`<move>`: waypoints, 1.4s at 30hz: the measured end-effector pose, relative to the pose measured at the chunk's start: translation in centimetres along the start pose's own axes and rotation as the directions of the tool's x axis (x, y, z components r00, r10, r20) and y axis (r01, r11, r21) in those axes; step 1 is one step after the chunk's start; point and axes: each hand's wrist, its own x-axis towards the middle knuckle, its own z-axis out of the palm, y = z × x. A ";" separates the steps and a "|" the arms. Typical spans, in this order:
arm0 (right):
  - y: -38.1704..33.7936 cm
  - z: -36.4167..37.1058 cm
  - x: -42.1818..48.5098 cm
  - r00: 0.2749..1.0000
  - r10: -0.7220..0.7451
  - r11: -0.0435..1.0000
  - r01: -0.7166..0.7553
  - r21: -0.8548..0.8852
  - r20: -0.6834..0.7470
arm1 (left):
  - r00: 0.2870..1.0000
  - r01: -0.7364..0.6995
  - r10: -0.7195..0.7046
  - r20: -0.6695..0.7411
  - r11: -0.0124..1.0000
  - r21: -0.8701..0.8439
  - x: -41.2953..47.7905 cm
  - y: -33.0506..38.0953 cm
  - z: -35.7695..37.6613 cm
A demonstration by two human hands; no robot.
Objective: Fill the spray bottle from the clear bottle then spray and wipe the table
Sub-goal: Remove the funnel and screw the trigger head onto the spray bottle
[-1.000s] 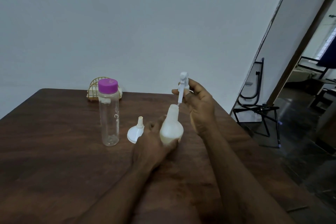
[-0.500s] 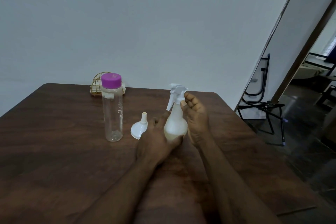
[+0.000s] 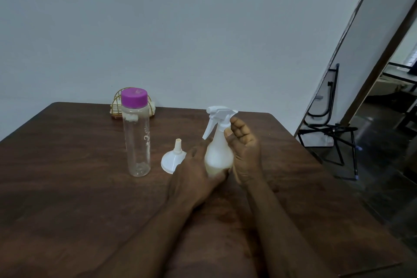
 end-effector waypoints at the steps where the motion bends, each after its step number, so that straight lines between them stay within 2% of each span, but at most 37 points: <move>1: 0.0 0.0 0.0 1.000 0.001 1.000 -0.001 0.008 -0.011 | 1.000 -0.003 0.003 0.002 1.000 0.003 0.0 -0.1 0.0; 8: -0.2 0.3 -0.4 0.999 -0.011 0.998 0.013 0.054 -0.048 | 1.000 -0.003 0.003 0.009 1.000 0.012 0.1 -0.2 0.2; 13: -0.3 0.2 -0.3 0.999 -0.023 0.990 0.019 0.140 0.028 | 1.000 -0.014 0.014 -0.005 1.000 -0.006 0.2 -0.2 0.1; 17: -0.1 0.3 0.1 0.996 -0.074 0.997 0.072 0.039 0.053 | 1.000 -0.007 0.006 -0.012 1.000 -0.021 0.1 -0.3 0.3; 21: 0.4 0.3 0.4 0.989 -0.145 0.985 0.142 -0.095 -0.023 | 1.000 0.002 -0.002 0.008 1.000 -0.003 0.2 -0.4 0.4; 23: 0.5 0.4 0.5 0.986 -0.162 0.981 0.157 -0.110 -0.030 | 1.000 0.009 -0.009 0.009 1.000 -0.018 0.2 -0.2 0.2; 27: 0.2 0.3 0.2 0.992 -0.111 0.981 0.119 -0.151 0.059 | 1.000 0.009 -0.009 0.010 1.000 -0.024 0.0 0.1 0.0; 29: 0.1 0.1 0.1 0.990 -0.080 0.991 0.091 -0.096 0.117 | 1.000 0.003 -0.002 0.014 0.999 -0.037 0.0 0.2 0.0; 31: -0.1 0.1 -0.1 0.994 -0.047 0.998 0.050 -0.029 0.101 | 1.000 -0.001 0.002 0.015 1.000 -0.025 0.0 0.2 -0.1; 35: -0.1 0.3 0.0 0.996 -0.042 0.997 0.047 -0.067 0.075 | 1.000 0.004 -0.004 0.014 1.000 -0.017 0.1 0.3 -0.1; 39: -0.1 0.4 0.1 0.996 -0.089 0.991 0.088 -0.102 -0.011 | 1.000 0.003 -0.003 0.015 1.000 -0.010 -0.1 0.4 -0.1; 42: -0.2 0.5 0.0 0.995 -0.102 0.990 0.102 -0.094 0.009 | 1.000 0.007 -0.007 0.021 1.000 -0.012 -0.1 0.4 -0.1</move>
